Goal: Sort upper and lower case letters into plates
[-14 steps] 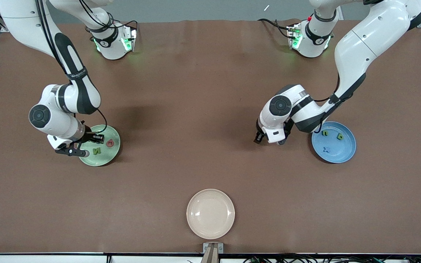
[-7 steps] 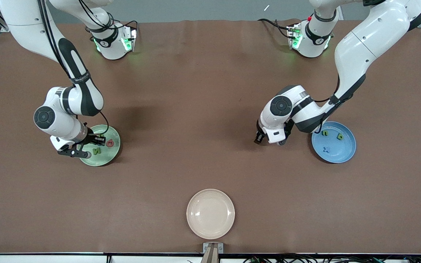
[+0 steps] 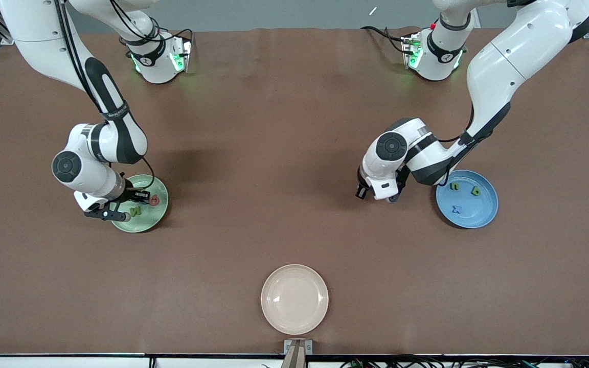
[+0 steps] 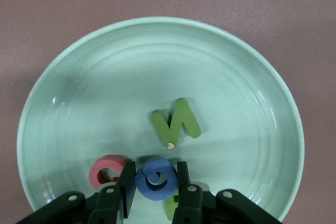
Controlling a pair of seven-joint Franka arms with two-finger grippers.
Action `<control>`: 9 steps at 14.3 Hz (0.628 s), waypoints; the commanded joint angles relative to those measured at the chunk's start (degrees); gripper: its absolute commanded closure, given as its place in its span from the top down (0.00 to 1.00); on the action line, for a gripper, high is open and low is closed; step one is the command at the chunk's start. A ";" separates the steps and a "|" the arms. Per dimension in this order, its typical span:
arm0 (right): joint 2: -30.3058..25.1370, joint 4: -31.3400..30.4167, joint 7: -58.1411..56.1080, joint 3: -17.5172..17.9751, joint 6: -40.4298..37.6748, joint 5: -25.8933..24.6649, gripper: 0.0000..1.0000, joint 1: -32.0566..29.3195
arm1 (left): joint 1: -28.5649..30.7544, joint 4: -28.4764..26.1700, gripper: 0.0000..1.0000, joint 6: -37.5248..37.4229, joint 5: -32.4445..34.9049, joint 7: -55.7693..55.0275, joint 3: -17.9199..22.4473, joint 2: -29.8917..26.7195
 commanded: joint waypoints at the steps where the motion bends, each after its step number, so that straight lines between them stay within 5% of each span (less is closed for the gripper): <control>1: -0.31 -0.84 0.04 0.74 0.49 -0.67 0.01 -0.61 | -0.35 0.19 0.22 0.63 1.06 -1.01 0.76 -0.49; 3: -0.23 -0.76 -0.05 0.66 0.40 -0.67 0.09 -0.61 | 0.35 0.54 0.22 0.54 0.98 1.43 0.41 -2.33; 4: -0.23 -0.49 -0.05 0.66 0.06 -0.67 0.41 -0.61 | 0.88 0.72 0.22 0.54 0.45 4.50 -0.11 -3.64; 5: -0.31 -0.32 -0.05 0.66 -0.12 -0.67 0.98 -0.69 | 1.93 1.07 0.22 0.37 -0.08 7.05 -0.73 -4.96; 9: -2.06 2.57 -0.66 0.66 -7.20 -0.67 1.00 -0.78 | 12.28 2.04 0.22 -0.42 -0.26 19.33 -7.92 -5.50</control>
